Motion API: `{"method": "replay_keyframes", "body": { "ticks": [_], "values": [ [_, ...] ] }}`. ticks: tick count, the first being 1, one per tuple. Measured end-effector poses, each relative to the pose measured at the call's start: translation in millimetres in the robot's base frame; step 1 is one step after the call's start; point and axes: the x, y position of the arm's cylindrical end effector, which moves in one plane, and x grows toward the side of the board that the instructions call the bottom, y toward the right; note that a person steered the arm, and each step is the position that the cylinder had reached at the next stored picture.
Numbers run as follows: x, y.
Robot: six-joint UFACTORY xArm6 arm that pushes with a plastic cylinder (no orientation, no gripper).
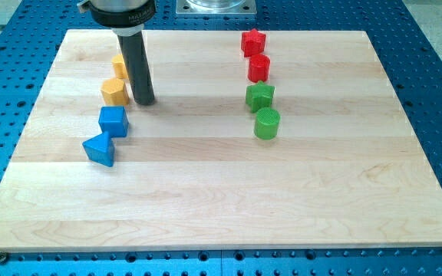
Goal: Move the green blocks to the center
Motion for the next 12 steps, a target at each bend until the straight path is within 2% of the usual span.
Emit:
{"method": "replay_keyframes", "body": {
  "ticks": [2,4,6,8,9,12],
  "values": [
    [-1,4],
    [-20,104],
    [-20,175],
    [5,234],
    [49,264],
    [118,241]
  ]
}}
